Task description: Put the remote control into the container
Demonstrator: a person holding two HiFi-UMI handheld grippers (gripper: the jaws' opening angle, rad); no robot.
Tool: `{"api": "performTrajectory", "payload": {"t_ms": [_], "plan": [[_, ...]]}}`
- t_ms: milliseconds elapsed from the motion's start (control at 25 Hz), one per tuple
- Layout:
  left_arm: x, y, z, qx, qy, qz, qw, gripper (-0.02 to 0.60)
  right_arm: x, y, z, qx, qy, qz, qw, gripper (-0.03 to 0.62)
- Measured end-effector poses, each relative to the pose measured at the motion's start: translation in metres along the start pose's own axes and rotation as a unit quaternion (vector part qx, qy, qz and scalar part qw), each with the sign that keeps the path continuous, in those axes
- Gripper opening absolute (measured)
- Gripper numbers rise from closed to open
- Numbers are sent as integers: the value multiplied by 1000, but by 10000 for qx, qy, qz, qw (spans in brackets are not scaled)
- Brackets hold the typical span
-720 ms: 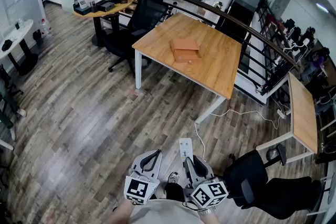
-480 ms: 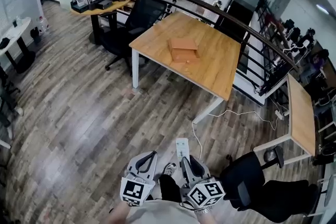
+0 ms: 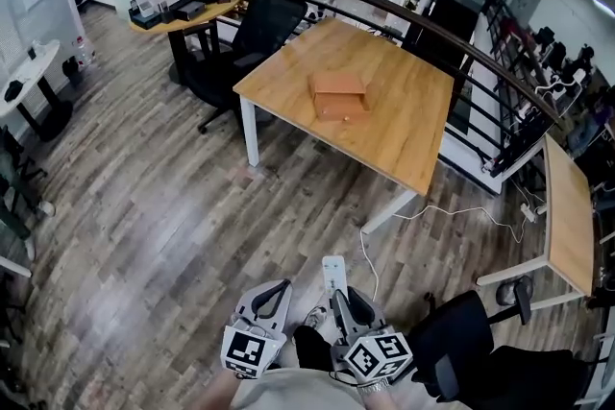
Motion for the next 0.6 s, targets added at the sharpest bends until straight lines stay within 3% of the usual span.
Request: {"api": "performTrajectory", "payload": {"t_ms": [360,600], "plan": [[-110,-48,-42,-246,169,-260,9992,11,-15,-111,-86,97,-270,-139,9995,103],[-157,-76,-54,-199,169,-348,9991,11,-11,-161,-117,69,-360,-199,9991,102]]}}
Point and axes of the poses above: the fingertips, and each gripper's own axes: x backward along the fingers, y to its left, z out of its underside, the point moved 6 cm from there along x, backward along the fingers, and after that the axes turned 13 degrees about -z, right-handed, at the moved point
